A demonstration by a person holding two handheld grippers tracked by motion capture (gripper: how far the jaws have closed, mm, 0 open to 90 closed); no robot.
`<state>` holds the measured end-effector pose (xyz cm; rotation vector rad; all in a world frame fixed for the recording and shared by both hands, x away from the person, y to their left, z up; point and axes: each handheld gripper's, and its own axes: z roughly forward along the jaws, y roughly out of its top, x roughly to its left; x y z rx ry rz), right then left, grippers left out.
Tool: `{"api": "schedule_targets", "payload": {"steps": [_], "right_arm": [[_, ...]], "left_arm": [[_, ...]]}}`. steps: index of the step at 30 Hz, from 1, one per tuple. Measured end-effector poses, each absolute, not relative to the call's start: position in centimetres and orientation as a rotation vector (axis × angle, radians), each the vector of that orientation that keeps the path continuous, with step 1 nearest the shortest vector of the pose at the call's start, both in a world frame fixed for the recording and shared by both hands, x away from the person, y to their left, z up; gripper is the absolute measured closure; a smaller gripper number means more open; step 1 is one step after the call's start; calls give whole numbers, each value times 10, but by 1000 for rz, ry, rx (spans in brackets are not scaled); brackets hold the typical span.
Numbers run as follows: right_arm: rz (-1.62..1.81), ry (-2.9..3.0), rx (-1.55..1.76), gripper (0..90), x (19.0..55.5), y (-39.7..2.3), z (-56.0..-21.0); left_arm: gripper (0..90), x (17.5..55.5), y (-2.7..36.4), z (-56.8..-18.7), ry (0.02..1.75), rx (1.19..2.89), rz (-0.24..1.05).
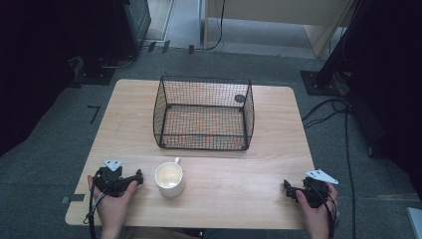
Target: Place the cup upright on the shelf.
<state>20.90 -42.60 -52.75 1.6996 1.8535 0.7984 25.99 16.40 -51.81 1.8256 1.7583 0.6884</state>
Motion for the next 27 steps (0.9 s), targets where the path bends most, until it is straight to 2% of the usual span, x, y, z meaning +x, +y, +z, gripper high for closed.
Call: {"api": "schedule_targets", "payload": {"steps": [11, 27], "right_arm": [[795, 1845, 1708, 0, 209, -426, -527], [794, 1845, 1707, 0, 209, -426, -528]], "left_arm": [[0, 256, 163, -511, 1715, 1839, 698], [0, 240, 155, -462, 1599, 1758, 670]]}}
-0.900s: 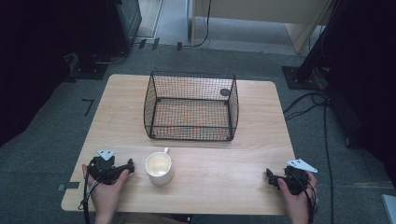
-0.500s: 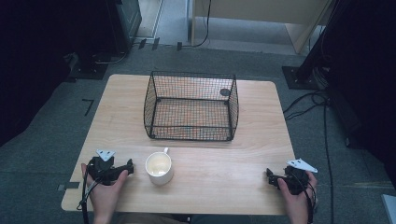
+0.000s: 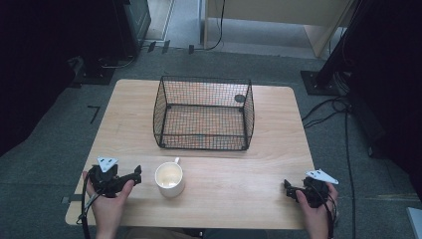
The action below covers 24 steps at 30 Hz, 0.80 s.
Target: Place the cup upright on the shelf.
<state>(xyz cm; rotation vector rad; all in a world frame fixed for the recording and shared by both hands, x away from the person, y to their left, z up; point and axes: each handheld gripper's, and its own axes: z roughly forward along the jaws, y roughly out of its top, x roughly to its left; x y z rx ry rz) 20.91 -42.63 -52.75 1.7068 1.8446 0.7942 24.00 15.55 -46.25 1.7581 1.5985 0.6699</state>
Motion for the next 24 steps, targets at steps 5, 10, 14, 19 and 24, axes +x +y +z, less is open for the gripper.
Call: {"api": "schedule_targets", "payload": {"steps": [5, 10, 14, 19, 24], "right_arm": [[794, 1844, 1709, 0, 209, -426, -528], [794, 1846, 1706, 0, 209, -426, -527], [794, 1846, 1706, 0, 209, -426, -528], [794, 1846, 1706, 0, 209, -426, -527], [794, 1846, 1706, 0, 209, -426, -527]], "left_arm": [[0, 235, 148, -448, 1535, 1750, 632], [0, 232, 138, -440, 1491, 1747, 608], [0, 229, 128, -436, 1454, 1758, 594], [0, 227, 120, -435, 1430, 1764, 566], [0, 223, 109, -434, 1392, 1774, 533]]}}
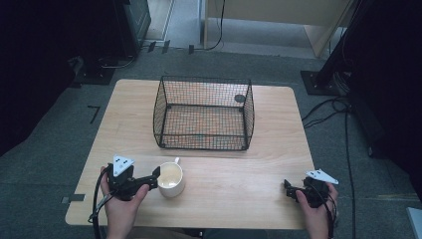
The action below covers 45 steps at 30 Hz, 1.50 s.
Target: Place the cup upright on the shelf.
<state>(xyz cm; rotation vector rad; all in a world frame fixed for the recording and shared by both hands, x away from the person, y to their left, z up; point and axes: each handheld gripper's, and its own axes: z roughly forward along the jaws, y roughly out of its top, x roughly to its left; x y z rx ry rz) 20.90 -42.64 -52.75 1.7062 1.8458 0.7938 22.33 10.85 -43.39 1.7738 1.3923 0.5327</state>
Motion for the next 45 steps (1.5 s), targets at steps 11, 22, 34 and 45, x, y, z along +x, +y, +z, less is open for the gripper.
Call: {"api": "schedule_targets", "payload": {"steps": [11, 22, 34, 45], "right_arm": [[793, 1846, 1707, 0, 209, -426, -527], [794, 1846, 1707, 0, 209, -426, -527], [793, 1846, 1707, 0, 209, -426, -527], [794, 1846, 1707, 0, 209, -426, -527]], "left_arm": [[0, 217, 84, -440, 1326, 1819, 481], [0, 212, 68, -448, 1296, 1846, 457], [0, 208, 49, -471, 1294, 1924, 506], [63, 215, 43, -487, 1339, 1929, 573]]}}
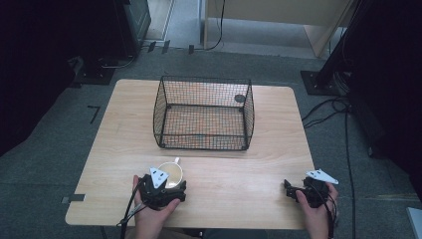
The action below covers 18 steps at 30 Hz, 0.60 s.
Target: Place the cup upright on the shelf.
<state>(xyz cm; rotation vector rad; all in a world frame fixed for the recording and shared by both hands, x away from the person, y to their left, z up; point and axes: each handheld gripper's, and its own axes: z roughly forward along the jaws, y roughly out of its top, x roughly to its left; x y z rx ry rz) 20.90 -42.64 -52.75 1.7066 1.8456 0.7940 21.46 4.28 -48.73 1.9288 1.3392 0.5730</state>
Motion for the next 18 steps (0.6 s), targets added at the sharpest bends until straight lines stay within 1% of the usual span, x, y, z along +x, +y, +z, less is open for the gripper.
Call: {"api": "schedule_targets", "payload": {"steps": [3, 11, 18], "right_arm": [[793, 1846, 1707, 0, 209, -426, -527], [794, 1846, 1706, 0, 209, -426, -527], [794, 1846, 1706, 0, 209, -426, -527]], "left_arm": [[82, 215, 42, -488, 1335, 1928, 581], [91, 219, 46, -486, 1316, 1920, 568], [92, 219, 47, -477, 1276, 1886, 590]]}}
